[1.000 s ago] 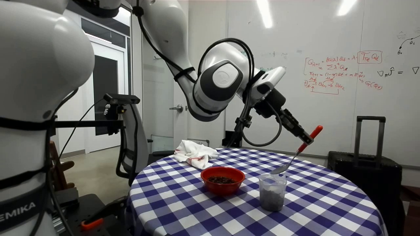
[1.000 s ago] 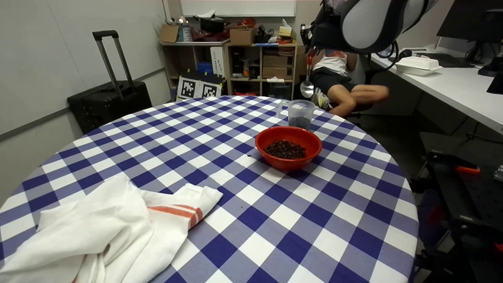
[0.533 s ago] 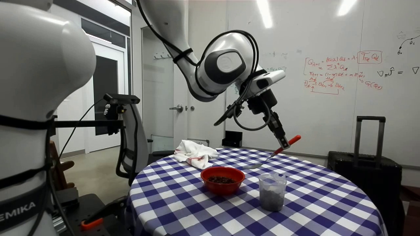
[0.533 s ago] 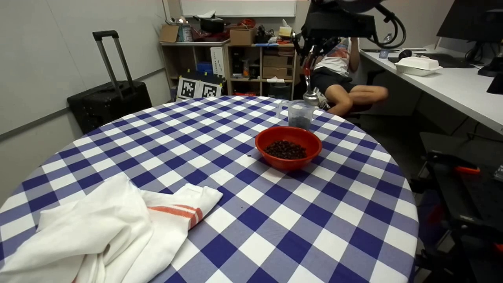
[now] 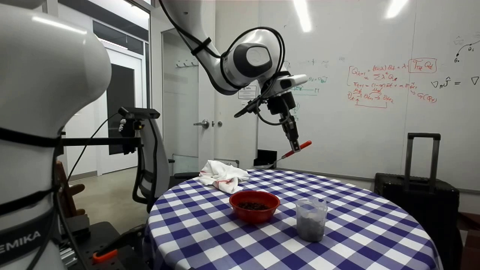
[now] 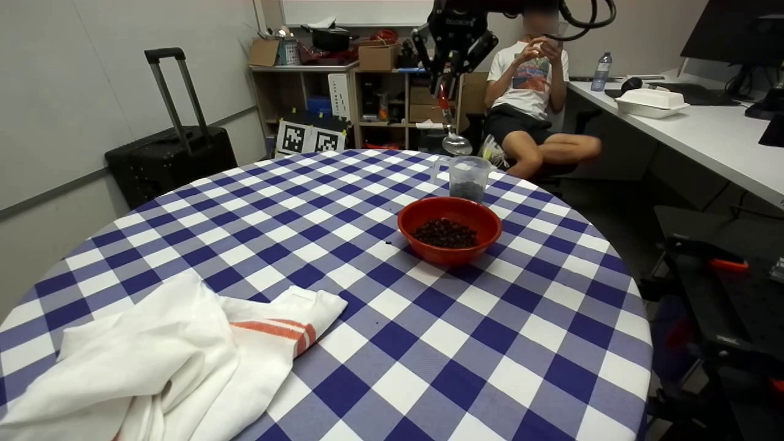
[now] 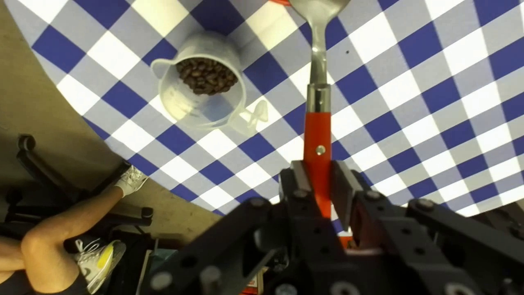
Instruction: Transfer a spoonful of contents from the orange bowl into the transparent bowl
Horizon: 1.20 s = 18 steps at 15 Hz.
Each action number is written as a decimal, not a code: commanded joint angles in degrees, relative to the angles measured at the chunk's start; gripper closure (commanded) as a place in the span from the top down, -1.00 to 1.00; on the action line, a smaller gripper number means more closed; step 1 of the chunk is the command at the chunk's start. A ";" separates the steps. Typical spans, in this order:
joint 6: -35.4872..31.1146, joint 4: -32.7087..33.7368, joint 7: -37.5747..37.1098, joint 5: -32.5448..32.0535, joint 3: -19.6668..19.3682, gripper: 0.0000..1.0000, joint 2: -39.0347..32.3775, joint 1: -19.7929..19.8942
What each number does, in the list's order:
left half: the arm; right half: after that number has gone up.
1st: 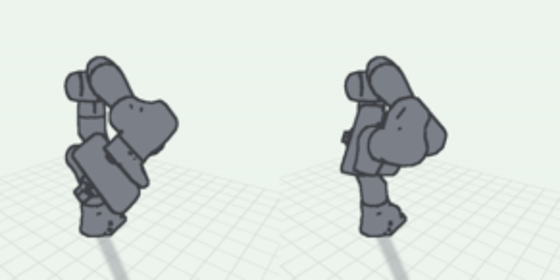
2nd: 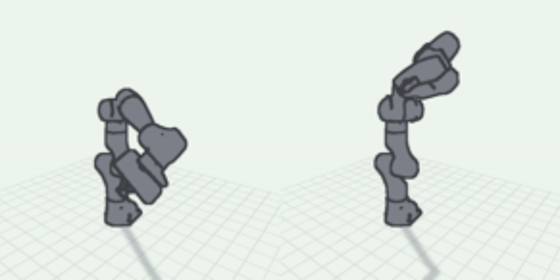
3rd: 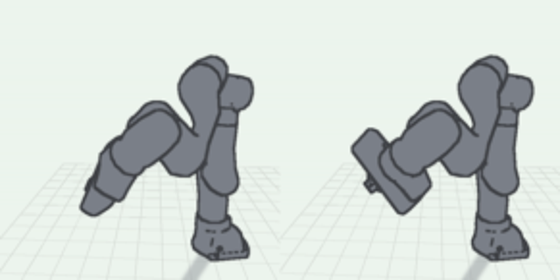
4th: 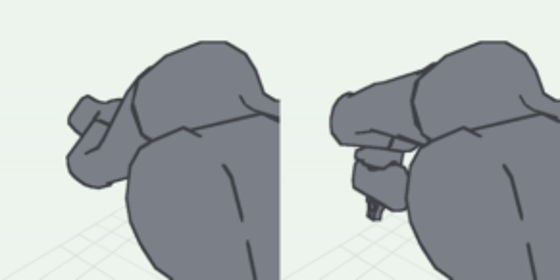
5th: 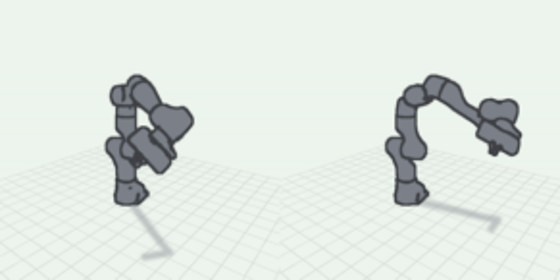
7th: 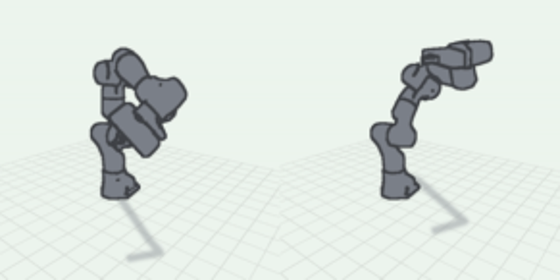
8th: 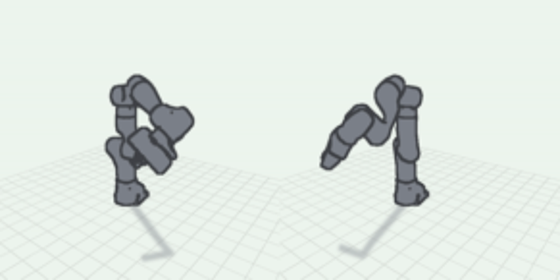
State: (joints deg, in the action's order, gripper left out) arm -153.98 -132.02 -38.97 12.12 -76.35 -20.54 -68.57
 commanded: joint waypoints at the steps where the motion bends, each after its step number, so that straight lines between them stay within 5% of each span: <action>1: 5.00 4.13 -4.77 0.28 8.01 -0.91 0.62 4.09; 4: 7.99 8.04 -9.62 1.06 19.41 -0.91 0.09 12.21; 12: 16.87 25.87 -14.09 -1.19 56.02 -0.91 -6.36 45.35; 15: 20.40 33.27 -13.95 -3.99 63.61 -0.91 -11.13 52.46; 18: 22.66 39.69 -13.88 -6.48 67.17 -0.91 -16.32 55.65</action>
State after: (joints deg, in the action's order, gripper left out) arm -135.14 -100.89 -51.84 8.21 -12.52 -30.78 -15.99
